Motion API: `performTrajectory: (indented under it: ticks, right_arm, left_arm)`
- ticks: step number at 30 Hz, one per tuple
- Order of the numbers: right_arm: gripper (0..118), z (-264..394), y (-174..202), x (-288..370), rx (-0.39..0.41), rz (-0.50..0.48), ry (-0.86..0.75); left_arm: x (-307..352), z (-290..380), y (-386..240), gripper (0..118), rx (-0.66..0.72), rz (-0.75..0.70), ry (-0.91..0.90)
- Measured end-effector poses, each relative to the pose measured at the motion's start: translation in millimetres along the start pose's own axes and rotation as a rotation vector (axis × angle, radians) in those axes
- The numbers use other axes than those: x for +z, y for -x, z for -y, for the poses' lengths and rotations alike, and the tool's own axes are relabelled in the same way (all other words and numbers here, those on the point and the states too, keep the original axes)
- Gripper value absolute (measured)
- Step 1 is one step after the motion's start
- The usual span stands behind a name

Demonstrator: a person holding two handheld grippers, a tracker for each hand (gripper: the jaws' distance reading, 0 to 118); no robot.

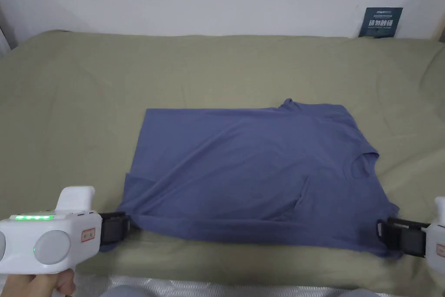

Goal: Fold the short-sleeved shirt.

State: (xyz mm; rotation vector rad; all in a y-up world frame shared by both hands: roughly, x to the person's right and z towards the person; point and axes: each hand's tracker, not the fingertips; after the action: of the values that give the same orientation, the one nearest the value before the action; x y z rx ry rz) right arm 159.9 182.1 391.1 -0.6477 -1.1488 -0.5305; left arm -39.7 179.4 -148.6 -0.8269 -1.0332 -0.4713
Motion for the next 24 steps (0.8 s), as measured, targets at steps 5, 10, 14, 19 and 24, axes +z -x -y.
performTrajectory:
  ticks: [5,10,14,19,24]
  right_arm:
    - [114,10,2,8,0.024,-0.002,-0.038]
    - [79,20,16,20,-0.021,-0.034,-0.05]
    - [2,31,25,29,0.015,-0.014,-0.083]
    - [2,31,26,16,0.044,-0.024,-0.022]
    - [2,25,24,21,-0.025,-0.052,-0.001]
  left_arm:
    - [42,22,0,118,0.037,0.009,-0.004]
    - [59,28,4,71,0.047,0.04,-0.08]
    - [88,17,11,0,0.041,0.017,-0.093]
    - [58,21,21,0,0.063,0.018,-0.031]
    - [17,19,21,115,0.066,0.05,0.099]
